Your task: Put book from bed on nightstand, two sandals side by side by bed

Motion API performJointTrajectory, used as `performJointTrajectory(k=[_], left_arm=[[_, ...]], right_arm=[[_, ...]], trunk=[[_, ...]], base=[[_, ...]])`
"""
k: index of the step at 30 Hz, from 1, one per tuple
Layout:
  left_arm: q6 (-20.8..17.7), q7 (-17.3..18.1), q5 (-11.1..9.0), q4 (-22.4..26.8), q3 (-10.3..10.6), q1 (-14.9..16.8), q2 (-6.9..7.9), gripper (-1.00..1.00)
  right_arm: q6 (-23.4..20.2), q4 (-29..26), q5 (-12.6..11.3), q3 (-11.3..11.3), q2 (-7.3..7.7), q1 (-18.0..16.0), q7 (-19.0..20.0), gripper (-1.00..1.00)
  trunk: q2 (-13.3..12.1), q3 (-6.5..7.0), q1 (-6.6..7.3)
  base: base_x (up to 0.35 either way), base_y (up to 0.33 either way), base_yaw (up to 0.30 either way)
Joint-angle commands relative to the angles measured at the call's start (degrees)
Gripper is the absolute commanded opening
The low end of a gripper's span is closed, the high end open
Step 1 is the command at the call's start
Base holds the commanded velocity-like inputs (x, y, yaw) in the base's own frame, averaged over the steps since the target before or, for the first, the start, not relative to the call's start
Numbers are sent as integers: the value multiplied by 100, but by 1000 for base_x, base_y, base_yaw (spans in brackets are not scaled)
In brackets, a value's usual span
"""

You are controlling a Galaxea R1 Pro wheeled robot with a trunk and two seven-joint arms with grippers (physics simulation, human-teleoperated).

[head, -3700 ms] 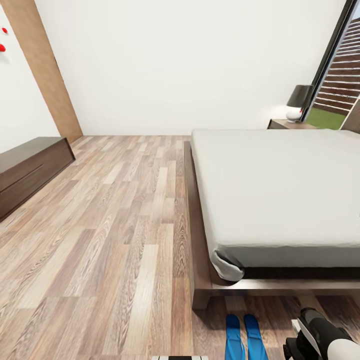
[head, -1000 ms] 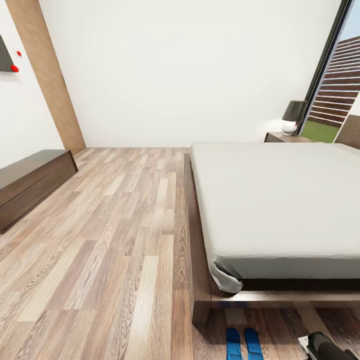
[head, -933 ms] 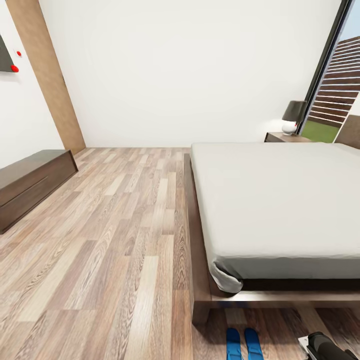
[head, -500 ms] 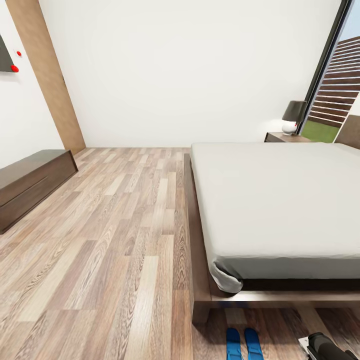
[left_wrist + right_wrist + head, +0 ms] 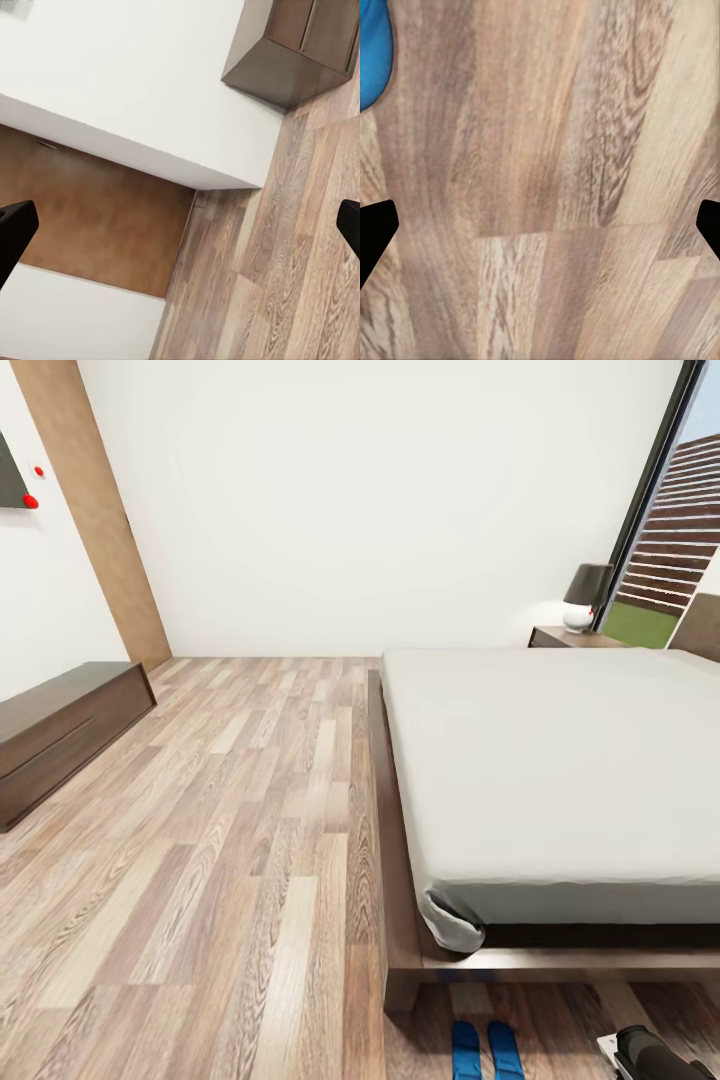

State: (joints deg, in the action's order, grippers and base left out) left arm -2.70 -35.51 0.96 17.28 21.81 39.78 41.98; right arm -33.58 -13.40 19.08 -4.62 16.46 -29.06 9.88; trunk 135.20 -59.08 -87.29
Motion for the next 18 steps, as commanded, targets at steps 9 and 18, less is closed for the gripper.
performJointTrajectory(k=[9, 18], left_arm=[[-25, -26, 9, -1, 34, 4, 3, 100], [-21, -26, 9, -2, 36, 4, 3, 100]], right_arm=[[-26, -13, 64, -47, -2, 8, 40, 100], [-26, -13, 69, -52, 8, 35, 40, 100]], trunk=[[2, -5, 1], [2, -5, 1]], base=[[0, 0, 0], [0, 0, 0]])
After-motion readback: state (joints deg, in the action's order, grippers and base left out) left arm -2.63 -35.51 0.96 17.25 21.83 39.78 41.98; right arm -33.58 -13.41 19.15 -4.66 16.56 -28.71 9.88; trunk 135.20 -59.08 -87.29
